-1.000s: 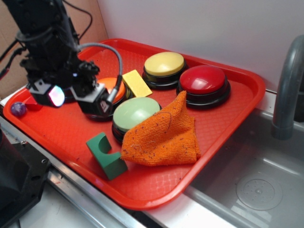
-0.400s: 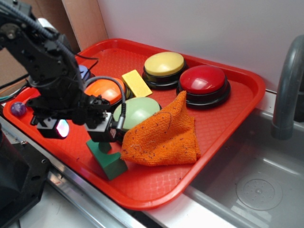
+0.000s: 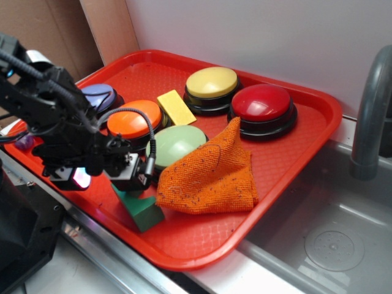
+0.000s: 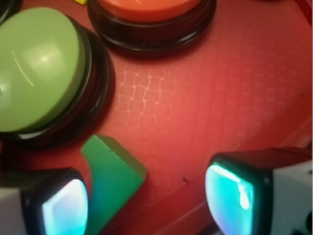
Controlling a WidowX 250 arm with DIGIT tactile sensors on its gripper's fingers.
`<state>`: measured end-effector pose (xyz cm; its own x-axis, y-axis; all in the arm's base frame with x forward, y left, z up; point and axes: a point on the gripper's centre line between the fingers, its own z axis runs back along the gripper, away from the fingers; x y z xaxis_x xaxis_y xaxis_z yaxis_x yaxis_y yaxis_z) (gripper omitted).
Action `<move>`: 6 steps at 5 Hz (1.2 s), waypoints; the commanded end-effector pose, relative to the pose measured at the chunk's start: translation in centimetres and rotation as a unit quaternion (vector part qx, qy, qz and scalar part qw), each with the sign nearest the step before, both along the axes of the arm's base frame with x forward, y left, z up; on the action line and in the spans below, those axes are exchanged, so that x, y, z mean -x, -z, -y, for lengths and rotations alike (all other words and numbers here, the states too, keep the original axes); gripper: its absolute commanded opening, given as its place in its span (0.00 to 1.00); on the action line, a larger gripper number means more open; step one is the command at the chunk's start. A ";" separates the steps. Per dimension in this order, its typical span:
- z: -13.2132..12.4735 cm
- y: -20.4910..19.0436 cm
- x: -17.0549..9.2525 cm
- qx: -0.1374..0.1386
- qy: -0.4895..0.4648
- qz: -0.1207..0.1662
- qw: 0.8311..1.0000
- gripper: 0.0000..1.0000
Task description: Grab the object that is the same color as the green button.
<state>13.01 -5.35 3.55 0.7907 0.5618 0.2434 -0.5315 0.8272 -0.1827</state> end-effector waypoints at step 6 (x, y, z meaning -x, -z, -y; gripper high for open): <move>0.3 -1.6 -3.1 0.004 0.049 -0.010 0.999 0.00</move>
